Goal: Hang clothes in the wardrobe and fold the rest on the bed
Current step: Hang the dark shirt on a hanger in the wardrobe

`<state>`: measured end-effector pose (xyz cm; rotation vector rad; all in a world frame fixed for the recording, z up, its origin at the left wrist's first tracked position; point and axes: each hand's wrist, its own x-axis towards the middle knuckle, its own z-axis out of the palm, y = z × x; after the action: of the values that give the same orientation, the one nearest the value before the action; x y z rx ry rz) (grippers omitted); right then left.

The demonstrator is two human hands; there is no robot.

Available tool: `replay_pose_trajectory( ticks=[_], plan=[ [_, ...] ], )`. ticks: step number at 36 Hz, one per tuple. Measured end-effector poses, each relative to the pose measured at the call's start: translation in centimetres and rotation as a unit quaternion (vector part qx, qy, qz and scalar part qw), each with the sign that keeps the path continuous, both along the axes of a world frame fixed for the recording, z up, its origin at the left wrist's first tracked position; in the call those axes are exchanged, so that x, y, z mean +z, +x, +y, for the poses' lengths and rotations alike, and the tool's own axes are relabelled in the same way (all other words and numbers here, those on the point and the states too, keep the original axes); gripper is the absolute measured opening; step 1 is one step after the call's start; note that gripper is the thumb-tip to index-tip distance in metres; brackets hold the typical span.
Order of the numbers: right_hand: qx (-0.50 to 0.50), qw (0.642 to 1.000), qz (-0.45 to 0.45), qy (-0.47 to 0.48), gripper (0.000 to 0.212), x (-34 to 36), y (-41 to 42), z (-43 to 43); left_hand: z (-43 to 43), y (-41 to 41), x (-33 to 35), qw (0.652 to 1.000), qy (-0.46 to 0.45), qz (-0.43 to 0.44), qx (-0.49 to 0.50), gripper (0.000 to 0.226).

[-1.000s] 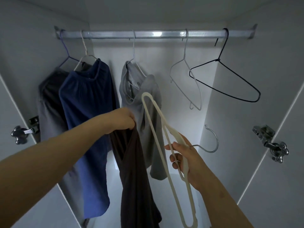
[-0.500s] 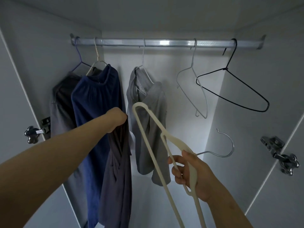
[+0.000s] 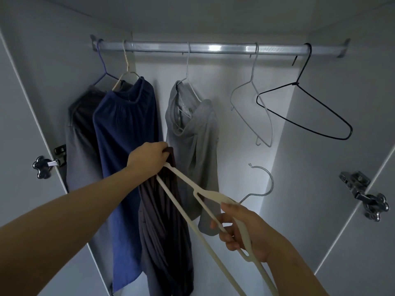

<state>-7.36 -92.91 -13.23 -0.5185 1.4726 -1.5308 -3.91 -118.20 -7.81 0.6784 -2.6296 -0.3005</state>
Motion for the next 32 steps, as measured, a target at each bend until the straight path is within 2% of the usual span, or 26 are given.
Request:
replay_pose_trajectory(
  ticks=[3,8,11,15,20,23,24,30,32],
  plan=[
    [-0.005,1.000,0.015,0.025,0.049,0.2,0.0,-0.1,0.6,0.1,-0.1,1.000,-0.013,0.012,-0.009,0.022],
    [-0.002,0.997,0.028,0.067,0.026,0.9,-0.1,0.4,0.3,0.3,-0.2,0.999,-0.006,0.051,-0.012,0.023],
    [-0.001,0.995,0.033,0.094,0.027,1.1,-0.2,0.6,-0.1,0.4,-0.1,0.998,0.002,0.067,-0.014,0.023],
    [-0.007,0.991,0.052,0.120,0.039,1.5,-0.5,1.6,-1.0,0.4,0.0,0.997,0.010,0.077,-0.003,0.025],
    [-0.013,0.997,0.026,0.071,0.068,1.7,-1.7,4.1,-1.9,0.6,0.1,0.994,0.039,0.097,0.002,0.024],
    [-0.012,0.999,0.001,0.039,0.098,1.4,-2.1,4.7,-2.0,0.6,0.3,0.994,0.055,0.099,0.001,0.025],
    [-0.009,0.999,-0.002,0.037,0.100,1.4,-2.0,4.7,-2.0,0.6,0.3,0.993,0.060,0.100,0.001,0.026],
    [0.012,0.992,0.047,0.118,0.042,1.4,-0.2,3.0,-1.4,0.2,0.3,0.992,0.076,0.103,-0.009,0.028],
    [0.009,0.988,0.050,0.144,0.034,1.1,0.2,2.3,-1.2,0.2,0.3,0.991,0.086,0.103,-0.005,0.029]
  ],
)
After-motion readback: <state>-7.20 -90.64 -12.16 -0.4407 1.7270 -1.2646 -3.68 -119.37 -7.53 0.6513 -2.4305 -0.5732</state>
